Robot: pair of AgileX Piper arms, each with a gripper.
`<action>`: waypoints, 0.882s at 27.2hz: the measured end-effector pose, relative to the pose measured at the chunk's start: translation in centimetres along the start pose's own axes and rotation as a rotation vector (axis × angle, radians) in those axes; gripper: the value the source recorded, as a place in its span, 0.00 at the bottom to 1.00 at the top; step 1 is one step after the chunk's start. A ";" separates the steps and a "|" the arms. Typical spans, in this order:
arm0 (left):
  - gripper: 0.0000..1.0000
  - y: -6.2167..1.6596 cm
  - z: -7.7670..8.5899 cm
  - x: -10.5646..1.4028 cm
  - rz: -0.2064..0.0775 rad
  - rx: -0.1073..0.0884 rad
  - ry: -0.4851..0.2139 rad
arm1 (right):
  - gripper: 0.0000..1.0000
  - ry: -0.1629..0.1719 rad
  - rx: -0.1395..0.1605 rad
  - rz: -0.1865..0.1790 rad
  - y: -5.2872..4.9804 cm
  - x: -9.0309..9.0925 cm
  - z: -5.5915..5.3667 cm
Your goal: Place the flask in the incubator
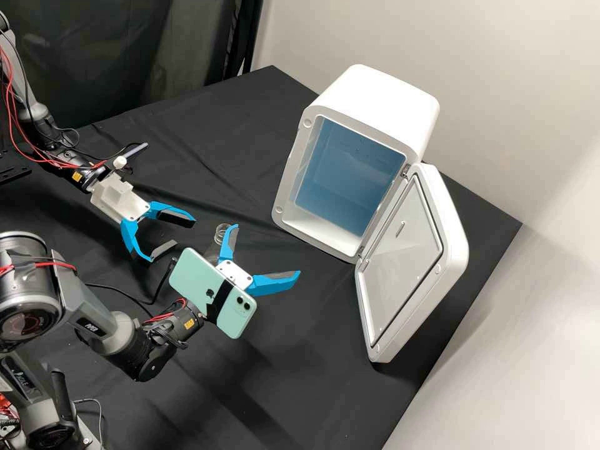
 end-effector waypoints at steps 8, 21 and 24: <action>1.00 -0.02 0.1 0.0 -0.001 0.001 -0.002 | 1.00 0.005 -0.010 -0.068 -1.3 -0.1 0.1; 1.00 -0.15 0.4 0.1 -0.005 0.004 -0.014 | 1.00 0.000 -0.097 -0.217 -4.6 1.8 1.1; 1.00 -0.18 0.5 0.1 -0.006 0.004 -0.016 | 1.00 -0.009 -0.089 -0.250 -5.3 2.0 1.5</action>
